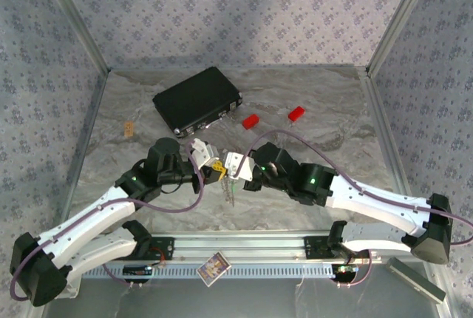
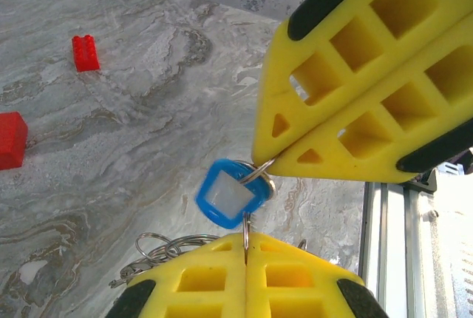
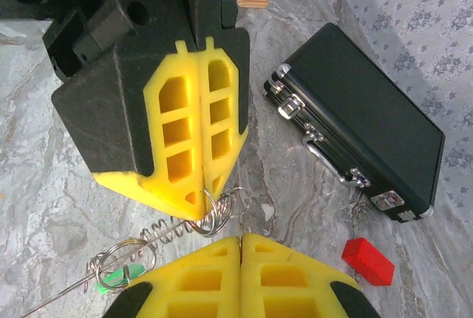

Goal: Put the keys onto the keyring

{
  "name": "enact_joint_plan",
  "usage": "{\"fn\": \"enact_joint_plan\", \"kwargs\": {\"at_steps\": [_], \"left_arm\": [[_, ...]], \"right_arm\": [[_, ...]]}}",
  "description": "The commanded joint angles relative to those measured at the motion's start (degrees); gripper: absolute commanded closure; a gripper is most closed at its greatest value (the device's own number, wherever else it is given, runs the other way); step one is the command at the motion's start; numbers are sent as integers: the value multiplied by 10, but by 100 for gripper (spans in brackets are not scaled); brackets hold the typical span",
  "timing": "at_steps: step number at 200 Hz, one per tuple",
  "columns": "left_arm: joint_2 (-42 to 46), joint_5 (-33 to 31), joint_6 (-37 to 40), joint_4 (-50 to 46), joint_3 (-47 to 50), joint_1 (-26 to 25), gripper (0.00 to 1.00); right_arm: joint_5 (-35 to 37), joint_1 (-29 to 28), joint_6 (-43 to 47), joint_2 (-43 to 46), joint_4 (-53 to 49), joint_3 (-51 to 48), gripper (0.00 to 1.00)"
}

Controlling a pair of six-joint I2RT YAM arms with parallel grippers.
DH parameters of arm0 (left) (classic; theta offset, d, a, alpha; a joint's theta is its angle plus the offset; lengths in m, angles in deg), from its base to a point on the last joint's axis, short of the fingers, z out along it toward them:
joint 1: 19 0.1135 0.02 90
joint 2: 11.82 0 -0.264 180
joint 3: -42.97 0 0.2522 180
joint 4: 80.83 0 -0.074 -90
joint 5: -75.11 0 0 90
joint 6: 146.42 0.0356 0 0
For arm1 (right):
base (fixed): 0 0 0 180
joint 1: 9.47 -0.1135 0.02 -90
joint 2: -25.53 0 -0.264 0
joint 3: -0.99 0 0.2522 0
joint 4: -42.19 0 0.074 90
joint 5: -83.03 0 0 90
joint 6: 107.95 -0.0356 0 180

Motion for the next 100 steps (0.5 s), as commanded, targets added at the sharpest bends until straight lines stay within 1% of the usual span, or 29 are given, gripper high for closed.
{"fn": "enact_joint_plan", "kwargs": {"at_steps": [1, 38, 100], "left_arm": [[0, 17, 1, 17, -18, -4, 100], [0, 16, 2, 17, -19, -4, 100], [1, 17, 3, 16, -19, -4, 100]], "right_arm": [[-11, -5, 6, -3, 3, 22, 100], [-27, -5, 1, -8, 1, 23, 100], [-22, -5, -2, -14, 6, 24, 100]]}}
